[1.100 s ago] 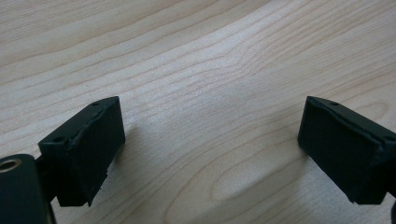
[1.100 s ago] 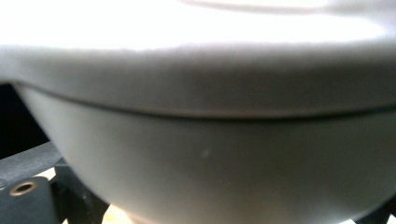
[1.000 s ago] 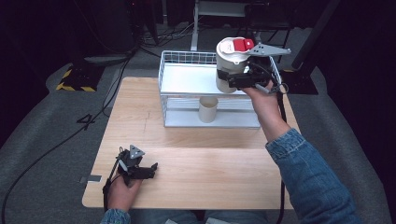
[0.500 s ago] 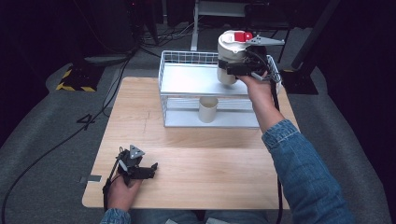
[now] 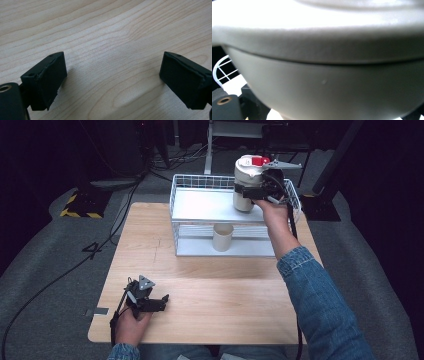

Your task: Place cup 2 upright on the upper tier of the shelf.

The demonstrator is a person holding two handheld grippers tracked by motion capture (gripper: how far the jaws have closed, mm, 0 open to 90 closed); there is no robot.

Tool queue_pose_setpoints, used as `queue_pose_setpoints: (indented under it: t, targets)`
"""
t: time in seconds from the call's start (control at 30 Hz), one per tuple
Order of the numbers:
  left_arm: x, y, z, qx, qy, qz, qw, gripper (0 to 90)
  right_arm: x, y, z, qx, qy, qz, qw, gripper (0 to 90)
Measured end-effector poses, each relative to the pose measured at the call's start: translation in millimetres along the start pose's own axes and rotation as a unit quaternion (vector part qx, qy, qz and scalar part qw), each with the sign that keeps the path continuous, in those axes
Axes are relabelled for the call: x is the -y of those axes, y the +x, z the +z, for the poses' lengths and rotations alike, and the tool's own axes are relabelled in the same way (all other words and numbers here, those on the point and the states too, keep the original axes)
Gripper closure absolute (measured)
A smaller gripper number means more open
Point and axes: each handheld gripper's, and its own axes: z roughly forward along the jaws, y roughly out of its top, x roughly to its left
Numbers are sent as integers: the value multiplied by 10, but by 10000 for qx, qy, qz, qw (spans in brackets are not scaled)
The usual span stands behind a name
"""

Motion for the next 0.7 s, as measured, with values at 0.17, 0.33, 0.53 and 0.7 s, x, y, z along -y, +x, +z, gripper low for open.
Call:
queue_pose_setpoints:
  t: [0.17, 0.33, 0.53, 0.7]
  targets:
    - [0, 0, 0, -1, -1, -2, 10000, 78, 17, -13, 24, -45, 25, 64, 10000, 93]
    - [-1, 2, -2, 15, 17, 3, 10000, 79, 34, -9, 51, -65, 59, 40, 10000, 93]
    - [0, 0, -1, 3, 4, -1, 10000, 79, 54, -15, 74, -60, 103, 40, 9999, 93]
    - [-1, 2, -3, 16, 18, 2, 10000, 78, 77, -38, 84, -62, 98, 69, 9999, 92]
